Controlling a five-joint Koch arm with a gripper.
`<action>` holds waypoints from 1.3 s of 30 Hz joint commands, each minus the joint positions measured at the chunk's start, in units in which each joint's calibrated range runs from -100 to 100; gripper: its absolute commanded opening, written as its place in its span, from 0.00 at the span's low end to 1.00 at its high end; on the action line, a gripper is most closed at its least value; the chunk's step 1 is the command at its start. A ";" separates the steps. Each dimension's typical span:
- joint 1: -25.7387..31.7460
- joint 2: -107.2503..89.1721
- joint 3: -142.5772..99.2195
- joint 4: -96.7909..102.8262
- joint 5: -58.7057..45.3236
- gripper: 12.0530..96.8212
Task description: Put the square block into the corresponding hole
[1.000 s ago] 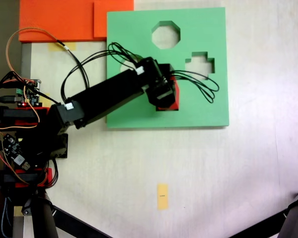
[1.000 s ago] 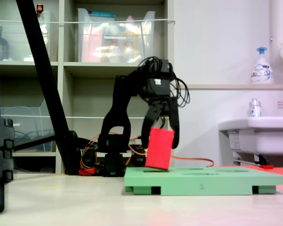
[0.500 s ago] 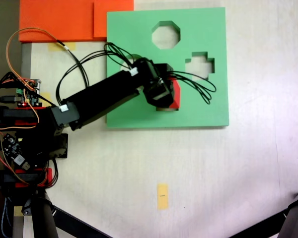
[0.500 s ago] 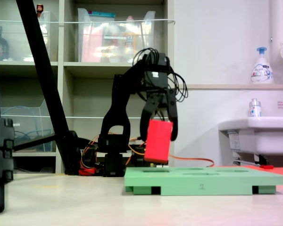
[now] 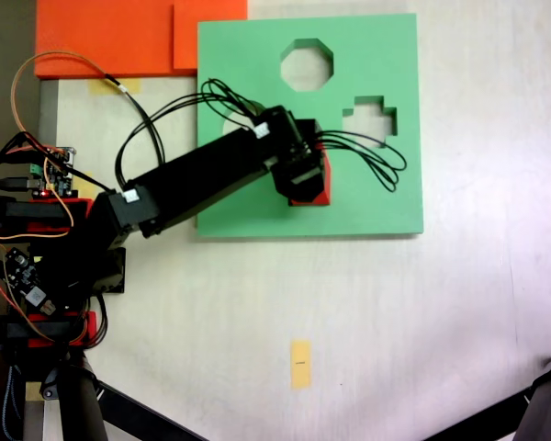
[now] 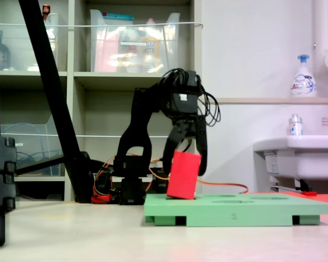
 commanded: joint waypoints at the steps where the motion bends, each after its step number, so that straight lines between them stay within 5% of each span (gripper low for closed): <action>1: 0.54 0.55 0.77 -2.35 -0.29 0.15; 23: 0.63 -9.64 -1.82 -2.35 -0.24 0.15; 39: 0.63 2.37 -2.22 -2.35 -0.39 0.15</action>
